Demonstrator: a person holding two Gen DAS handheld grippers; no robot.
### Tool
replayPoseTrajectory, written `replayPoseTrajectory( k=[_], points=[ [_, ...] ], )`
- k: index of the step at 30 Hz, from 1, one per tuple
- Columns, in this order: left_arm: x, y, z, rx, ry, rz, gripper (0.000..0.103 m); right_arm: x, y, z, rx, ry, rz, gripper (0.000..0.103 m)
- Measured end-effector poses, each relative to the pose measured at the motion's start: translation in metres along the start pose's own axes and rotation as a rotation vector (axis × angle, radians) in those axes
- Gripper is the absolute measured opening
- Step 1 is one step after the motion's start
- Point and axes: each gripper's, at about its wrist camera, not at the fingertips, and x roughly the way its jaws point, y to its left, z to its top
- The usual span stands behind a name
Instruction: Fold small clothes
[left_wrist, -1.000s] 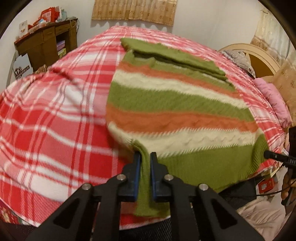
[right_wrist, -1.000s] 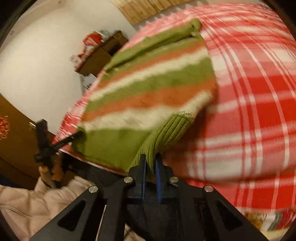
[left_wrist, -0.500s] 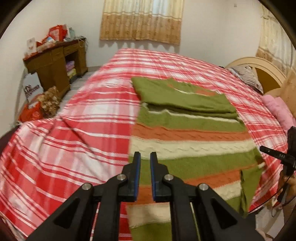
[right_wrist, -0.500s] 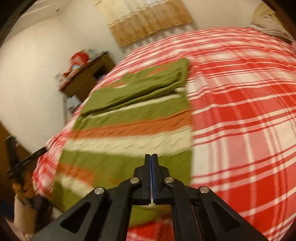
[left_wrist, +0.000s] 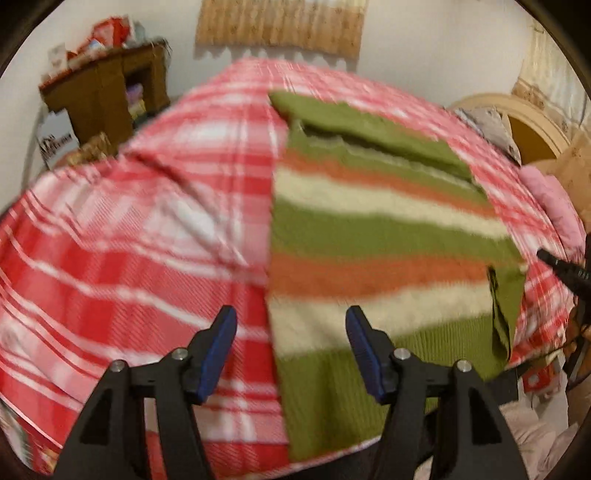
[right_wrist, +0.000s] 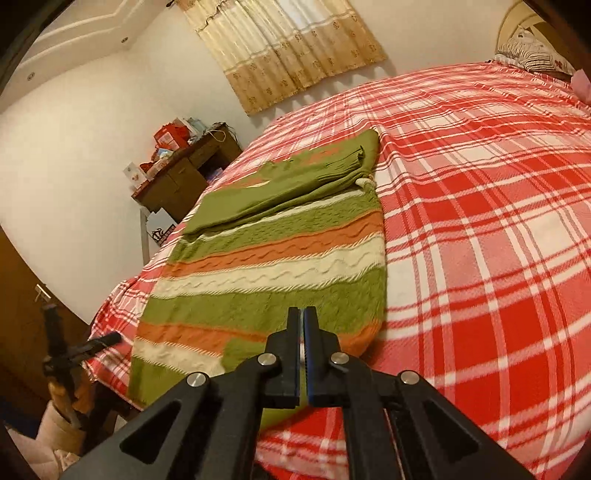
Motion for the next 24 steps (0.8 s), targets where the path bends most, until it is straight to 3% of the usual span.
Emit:
replayPoseTrajectory(
  k=[3,5,6,7,9,10,12,14,16,22,23,24],
  points=[
    [0.015,-0.009,-0.017,0.021,0.057,-0.021,0.064,-0.007,-0.004,-0.006,0.021,0.0,0.003,0.006],
    [0.022,-0.016,-0.027,0.04,0.093,-0.03,0.063,-0.011,-0.007,-0.009,0.041,-0.002,0.018,0.03],
    [0.025,-0.019,-0.03,0.052,0.098,-0.023,0.063,-0.013,-0.008,-0.01,0.044,-0.008,0.025,0.059],
    [0.026,-0.026,-0.032,0.082,0.083,0.009,0.063,-0.015,-0.007,-0.011,0.04,-0.027,0.031,0.073],
    [0.023,-0.035,-0.035,0.116,0.07,0.019,0.06,-0.02,-0.001,-0.01,0.001,-0.074,0.036,0.073],
    [0.022,-0.037,-0.035,0.116,0.066,0.011,0.054,-0.019,0.005,-0.009,-0.03,-0.071,0.034,0.073],
    [0.021,-0.037,-0.034,0.098,0.064,-0.001,0.046,-0.012,0.016,-0.006,-0.104,-0.032,0.048,0.073],
    [0.02,-0.037,-0.034,0.091,0.055,0.004,0.024,0.001,0.037,-0.005,-0.25,0.032,0.058,0.073],
    [0.019,-0.039,-0.034,0.096,0.048,0.013,0.015,0.017,0.053,-0.009,-0.379,0.1,0.06,0.073],
    [0.016,-0.047,-0.033,0.135,0.042,0.014,0.011,0.078,0.078,-0.032,-0.701,0.309,0.003,0.07],
    [0.015,-0.048,-0.031,0.136,0.042,0.006,0.01,0.085,0.08,-0.035,-0.752,0.337,-0.008,0.065],
    [0.014,-0.049,-0.028,0.134,0.042,-0.002,0.01,0.089,0.082,-0.038,-0.805,0.348,-0.023,0.049]
  ],
)
